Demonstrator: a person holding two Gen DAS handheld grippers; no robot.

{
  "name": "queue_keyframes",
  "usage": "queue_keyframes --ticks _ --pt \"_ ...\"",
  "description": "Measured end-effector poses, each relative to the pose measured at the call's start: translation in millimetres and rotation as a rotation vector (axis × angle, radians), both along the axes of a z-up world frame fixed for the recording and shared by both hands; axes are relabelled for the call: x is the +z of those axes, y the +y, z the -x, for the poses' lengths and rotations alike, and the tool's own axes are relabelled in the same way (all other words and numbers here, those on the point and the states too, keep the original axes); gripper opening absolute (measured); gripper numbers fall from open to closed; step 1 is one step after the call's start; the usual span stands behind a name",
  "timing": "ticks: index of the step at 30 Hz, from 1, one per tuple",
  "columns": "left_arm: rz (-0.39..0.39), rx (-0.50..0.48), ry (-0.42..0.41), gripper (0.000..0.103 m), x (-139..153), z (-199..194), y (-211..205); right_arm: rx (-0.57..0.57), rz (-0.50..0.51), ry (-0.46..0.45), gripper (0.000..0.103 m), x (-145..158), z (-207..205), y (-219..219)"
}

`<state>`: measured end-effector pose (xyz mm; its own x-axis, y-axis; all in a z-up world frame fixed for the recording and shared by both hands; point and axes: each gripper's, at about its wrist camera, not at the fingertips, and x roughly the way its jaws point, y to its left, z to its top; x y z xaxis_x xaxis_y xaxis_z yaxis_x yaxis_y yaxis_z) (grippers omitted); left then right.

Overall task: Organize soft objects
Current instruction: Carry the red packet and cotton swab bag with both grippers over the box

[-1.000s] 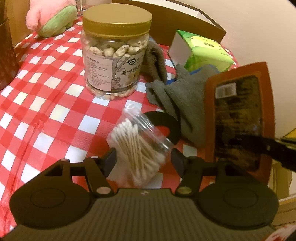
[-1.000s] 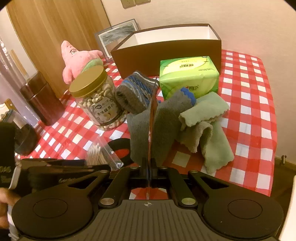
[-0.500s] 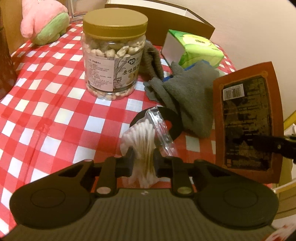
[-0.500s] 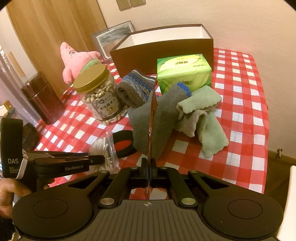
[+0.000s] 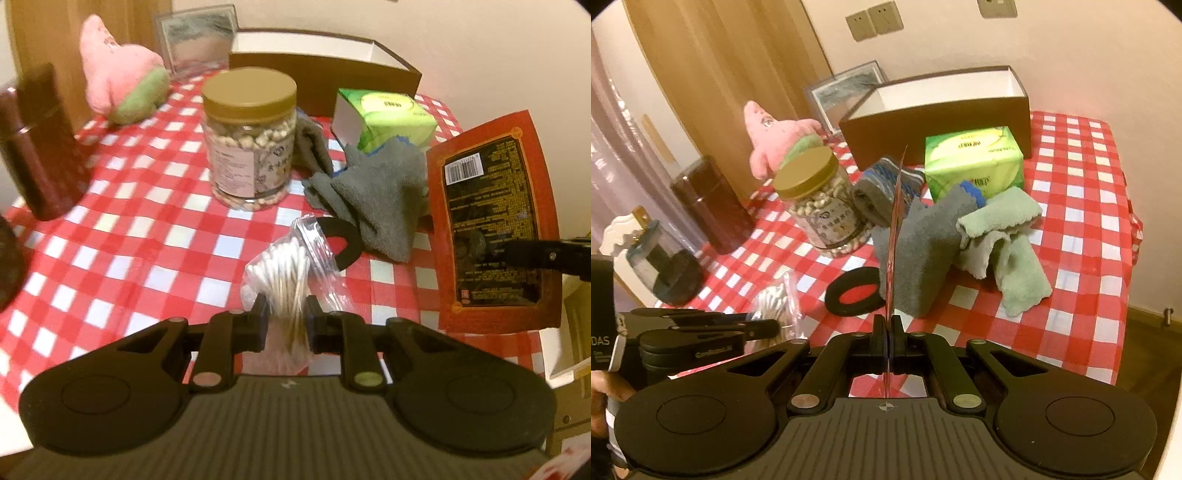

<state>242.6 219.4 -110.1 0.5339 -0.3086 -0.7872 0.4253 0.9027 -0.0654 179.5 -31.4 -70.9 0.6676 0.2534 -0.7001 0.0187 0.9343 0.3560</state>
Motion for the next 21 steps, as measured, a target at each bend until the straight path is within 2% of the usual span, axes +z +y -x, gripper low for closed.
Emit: queue_keyframes --ticks 12,21 --pt "-0.03 0.067 -0.114 0.018 42.0 40.3 7.6 0.079 -0.028 -0.084 0.001 19.6 22.7 -6.9" --pt "-0.068 0.058 -0.13 0.018 48.0 20.3 21.7 0.072 -0.058 -0.101 0.001 24.8 14.3 -10.1"
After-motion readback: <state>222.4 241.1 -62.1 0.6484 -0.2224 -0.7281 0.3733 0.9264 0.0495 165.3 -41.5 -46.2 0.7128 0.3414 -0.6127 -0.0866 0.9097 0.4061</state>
